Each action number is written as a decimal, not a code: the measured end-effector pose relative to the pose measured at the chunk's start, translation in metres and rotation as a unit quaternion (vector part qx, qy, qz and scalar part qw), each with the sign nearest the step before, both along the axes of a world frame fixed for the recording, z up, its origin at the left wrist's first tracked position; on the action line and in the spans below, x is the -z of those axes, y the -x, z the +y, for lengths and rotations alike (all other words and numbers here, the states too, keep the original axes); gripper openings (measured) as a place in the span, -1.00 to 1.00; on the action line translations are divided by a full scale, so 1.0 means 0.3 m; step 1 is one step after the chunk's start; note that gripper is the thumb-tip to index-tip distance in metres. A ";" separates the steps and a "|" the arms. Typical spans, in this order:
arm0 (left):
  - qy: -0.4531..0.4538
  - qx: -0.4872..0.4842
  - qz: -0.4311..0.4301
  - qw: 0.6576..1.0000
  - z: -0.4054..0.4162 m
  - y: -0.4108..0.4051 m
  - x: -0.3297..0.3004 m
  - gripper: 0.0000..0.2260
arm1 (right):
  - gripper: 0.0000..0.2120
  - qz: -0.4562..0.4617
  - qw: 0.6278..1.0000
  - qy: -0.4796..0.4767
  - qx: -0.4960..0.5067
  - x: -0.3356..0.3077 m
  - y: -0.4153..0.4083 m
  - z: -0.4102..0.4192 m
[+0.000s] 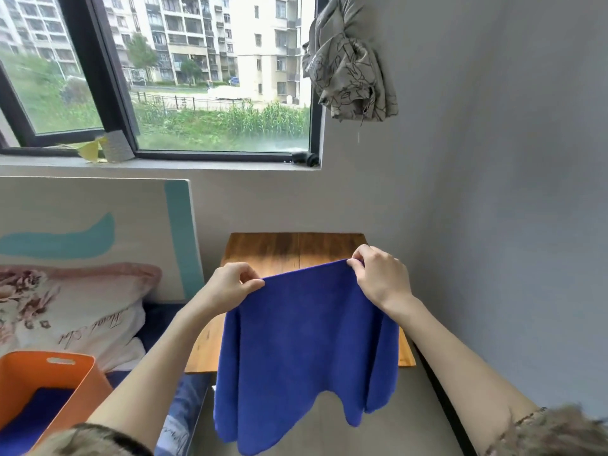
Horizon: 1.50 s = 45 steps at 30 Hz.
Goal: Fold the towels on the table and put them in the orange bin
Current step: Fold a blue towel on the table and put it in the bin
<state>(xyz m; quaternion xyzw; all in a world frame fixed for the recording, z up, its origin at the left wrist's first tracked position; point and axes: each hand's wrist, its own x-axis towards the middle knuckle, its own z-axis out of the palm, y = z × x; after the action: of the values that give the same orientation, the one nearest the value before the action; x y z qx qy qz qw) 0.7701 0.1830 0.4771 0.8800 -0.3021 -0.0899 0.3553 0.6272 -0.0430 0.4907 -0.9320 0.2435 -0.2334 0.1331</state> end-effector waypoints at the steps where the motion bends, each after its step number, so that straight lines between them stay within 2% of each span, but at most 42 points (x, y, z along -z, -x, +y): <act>1: -0.007 0.002 -0.004 1.000 -0.026 -0.051 0.016 -0.89 | -0.80 0.004 1.000 0.001 0.009 0.014 -0.041 -0.029; 5: -0.057 0.014 -0.001 0.998 -0.123 -0.232 0.086 -0.80 | -0.76 0.042 0.999 -0.001 0.027 0.077 -0.186 -0.128; 16: -0.089 0.030 0.029 0.995 -0.488 -0.669 0.245 -0.93 | -0.63 0.112 0.991 -0.010 0.071 0.253 -0.560 -0.469; 23: -0.081 -0.041 0.066 0.994 -0.775 -0.898 0.436 -0.90 | -0.69 0.172 0.983 -0.035 0.042 0.446 -0.844 -0.773; 29: -0.057 -0.102 0.068 0.991 -0.949 -1.053 0.590 -0.84 | -0.77 0.171 0.977 -0.128 0.003 0.595 -1.034 -0.953; 32: -0.079 -0.105 0.100 0.986 -0.955 -1.092 0.677 -0.76 | -0.76 0.188 0.974 -0.125 -0.005 0.666 -1.089 -0.984; 37: -0.141 -0.089 0.156 0.974 -0.828 -1.106 0.852 -0.74 | -0.70 0.248 0.956 -0.149 -0.039 0.789 -1.120 -0.910; 41: -0.193 -0.113 0.205 0.953 -0.657 -1.075 1.000 -0.72 | -0.65 0.301 0.934 -0.183 -0.058 0.897 -1.129 -0.748; 45: -0.261 -0.142 0.210 0.932 -0.489 -1.033 1.112 -0.74 | -0.54 0.376 0.902 -0.195 -0.086 1.009 -1.144 -0.516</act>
<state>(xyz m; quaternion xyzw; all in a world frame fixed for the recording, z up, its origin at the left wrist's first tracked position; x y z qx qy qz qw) 1.0801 0.0363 0.1436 0.9363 -0.0587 -0.2970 0.1779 0.9704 -0.1977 0.1879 -0.9231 0.2353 0.1986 0.2305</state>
